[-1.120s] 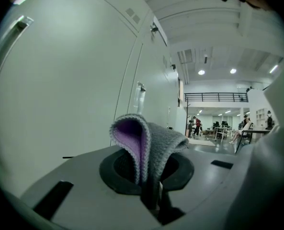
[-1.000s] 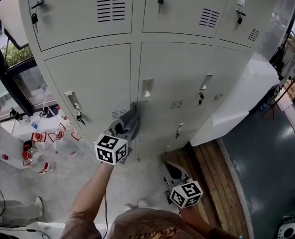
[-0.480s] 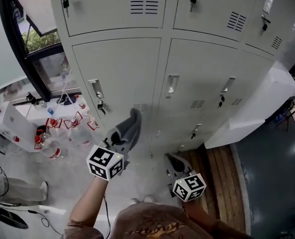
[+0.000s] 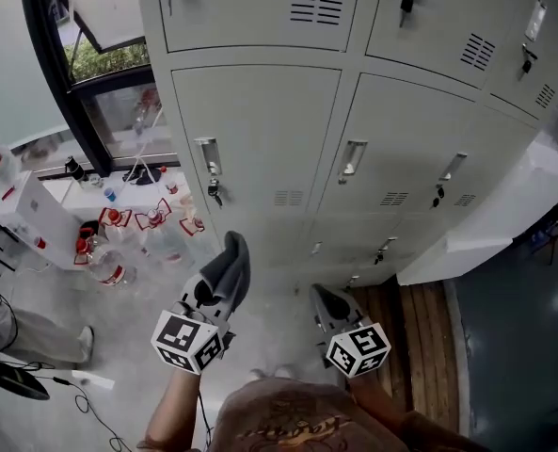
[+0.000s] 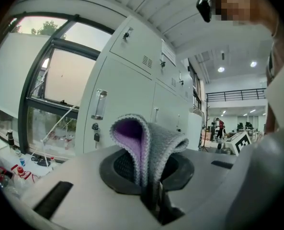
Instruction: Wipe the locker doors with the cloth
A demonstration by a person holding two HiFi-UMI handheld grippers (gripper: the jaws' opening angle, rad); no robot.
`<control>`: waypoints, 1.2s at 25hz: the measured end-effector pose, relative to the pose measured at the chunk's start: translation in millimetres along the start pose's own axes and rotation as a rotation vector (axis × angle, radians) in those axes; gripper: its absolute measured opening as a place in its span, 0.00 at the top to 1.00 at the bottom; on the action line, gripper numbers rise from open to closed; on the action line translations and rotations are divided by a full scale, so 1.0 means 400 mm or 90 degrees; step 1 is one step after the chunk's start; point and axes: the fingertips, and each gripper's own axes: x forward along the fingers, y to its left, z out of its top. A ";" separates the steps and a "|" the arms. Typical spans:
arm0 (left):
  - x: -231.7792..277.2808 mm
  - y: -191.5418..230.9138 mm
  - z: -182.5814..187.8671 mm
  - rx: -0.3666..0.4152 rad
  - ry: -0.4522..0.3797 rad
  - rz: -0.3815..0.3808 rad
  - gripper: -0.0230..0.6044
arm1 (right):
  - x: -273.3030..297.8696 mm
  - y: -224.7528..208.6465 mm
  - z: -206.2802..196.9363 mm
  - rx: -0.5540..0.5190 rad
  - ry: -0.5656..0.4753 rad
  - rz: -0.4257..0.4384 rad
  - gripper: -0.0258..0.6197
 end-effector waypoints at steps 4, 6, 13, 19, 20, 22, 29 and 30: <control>-0.028 0.008 -0.053 -0.004 -0.009 0.022 0.90 | 0.001 0.012 -0.002 -0.002 -0.007 0.007 0.96; -0.036 0.007 -0.081 0.002 -0.010 0.030 0.90 | 0.000 0.014 -0.004 -0.004 -0.011 0.009 0.96; -0.040 -0.001 -0.153 0.002 -0.023 0.037 0.90 | -0.013 0.013 -0.037 -0.004 -0.017 0.015 0.96; -0.049 0.018 -0.192 -0.023 -0.021 0.063 0.90 | -0.021 0.001 -0.058 0.001 -0.015 0.010 0.96; -0.052 0.021 -0.193 -0.028 -0.023 0.067 0.90 | -0.022 0.001 -0.060 0.002 -0.015 0.011 0.96; -0.054 0.022 -0.191 -0.031 -0.024 0.069 0.90 | -0.021 0.002 -0.062 0.002 -0.013 0.012 0.96; -0.062 0.028 -0.182 -0.036 -0.022 0.074 0.90 | -0.015 0.011 -0.061 -0.001 -0.013 0.019 0.96; -0.064 0.029 -0.182 -0.041 -0.022 0.075 0.90 | -0.014 0.013 -0.060 0.000 -0.014 0.019 0.96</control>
